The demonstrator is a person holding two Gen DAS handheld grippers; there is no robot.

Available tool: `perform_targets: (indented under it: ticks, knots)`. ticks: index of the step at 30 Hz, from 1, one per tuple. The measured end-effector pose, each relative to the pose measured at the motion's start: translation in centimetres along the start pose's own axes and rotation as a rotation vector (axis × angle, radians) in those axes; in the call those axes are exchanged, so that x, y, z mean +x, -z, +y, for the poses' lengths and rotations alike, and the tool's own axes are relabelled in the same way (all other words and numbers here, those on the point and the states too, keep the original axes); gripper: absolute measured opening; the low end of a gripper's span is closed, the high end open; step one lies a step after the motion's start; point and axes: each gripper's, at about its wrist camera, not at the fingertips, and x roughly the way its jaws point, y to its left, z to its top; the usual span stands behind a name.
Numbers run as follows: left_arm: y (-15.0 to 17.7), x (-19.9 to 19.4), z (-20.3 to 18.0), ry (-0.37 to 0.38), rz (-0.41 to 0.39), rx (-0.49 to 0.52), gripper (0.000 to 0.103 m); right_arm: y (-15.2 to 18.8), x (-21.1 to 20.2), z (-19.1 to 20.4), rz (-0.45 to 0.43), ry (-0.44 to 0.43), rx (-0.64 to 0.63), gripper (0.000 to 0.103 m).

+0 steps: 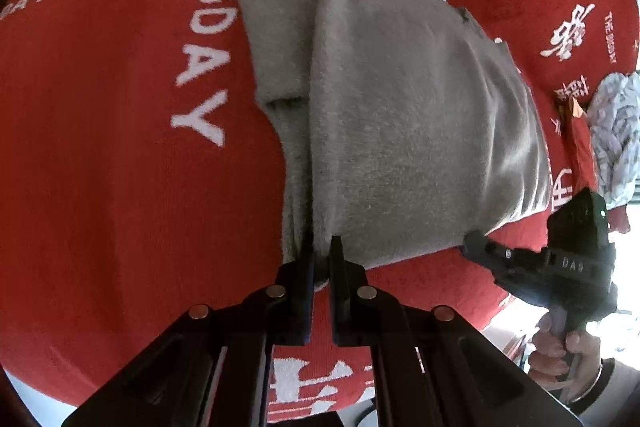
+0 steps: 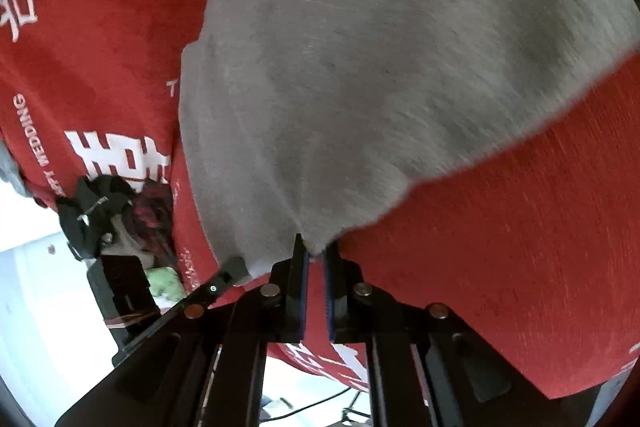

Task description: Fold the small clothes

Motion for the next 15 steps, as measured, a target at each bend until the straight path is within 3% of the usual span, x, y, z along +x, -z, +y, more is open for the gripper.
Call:
perform_targets:
  ticks: [6,10,15]
  knots:
    - [-1.4,-3.8,-0.8,-0.070,-0.076,0.023,0.008,-0.2,-2.9,1.1,0.036,0.111,-0.095,0.008]
    - [-5.5,-5.1,-2.0,-0.084,-0.163,0.049,0.008,-2.4,-7.9,2.4,-0.096,0.144,-0.179,0.008]
    - [-11.2,-3.1,-4.6,-0.107,-0.225,0.050,0.008,-7.6,-12.5,2.2,-0.282,0.247,-0.158,0.008]
